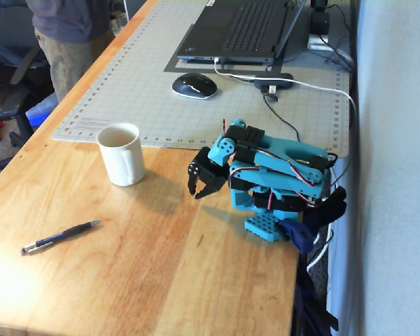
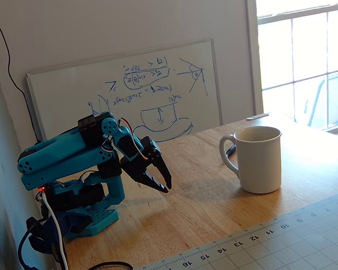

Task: Grasp a pen and put it in a mug.

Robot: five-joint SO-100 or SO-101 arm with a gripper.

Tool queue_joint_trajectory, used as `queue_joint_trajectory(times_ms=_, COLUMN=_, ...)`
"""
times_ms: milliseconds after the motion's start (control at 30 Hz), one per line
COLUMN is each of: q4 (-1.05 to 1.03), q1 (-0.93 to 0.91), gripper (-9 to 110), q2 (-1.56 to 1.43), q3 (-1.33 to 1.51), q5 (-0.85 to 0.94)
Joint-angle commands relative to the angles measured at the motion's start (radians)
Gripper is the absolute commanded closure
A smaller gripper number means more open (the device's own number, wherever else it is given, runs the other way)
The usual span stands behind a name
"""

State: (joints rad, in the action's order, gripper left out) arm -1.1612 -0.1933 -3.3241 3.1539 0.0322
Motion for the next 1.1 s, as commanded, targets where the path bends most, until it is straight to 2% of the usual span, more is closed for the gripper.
queue_joint_trajectory(times_ms=0, q4=-0.006, q1=-0.005, gripper=100, q2=-0.028, q3=-0.015, q5=-0.003)
queue_joint_trajectory(times_ms=633, q4=0.005, q1=-0.017, gripper=99, q2=-0.014, q3=-0.017, q5=-0.021)
queue_joint_trajectory(times_ms=900, q4=0.011, q1=-0.002, gripper=99, q2=0.032, q3=-0.037, q5=-0.305)
queue_joint_trajectory(times_ms=1067, q4=0.101, q1=0.058, gripper=99, q2=0.178, q3=-0.120, q5=-0.474)
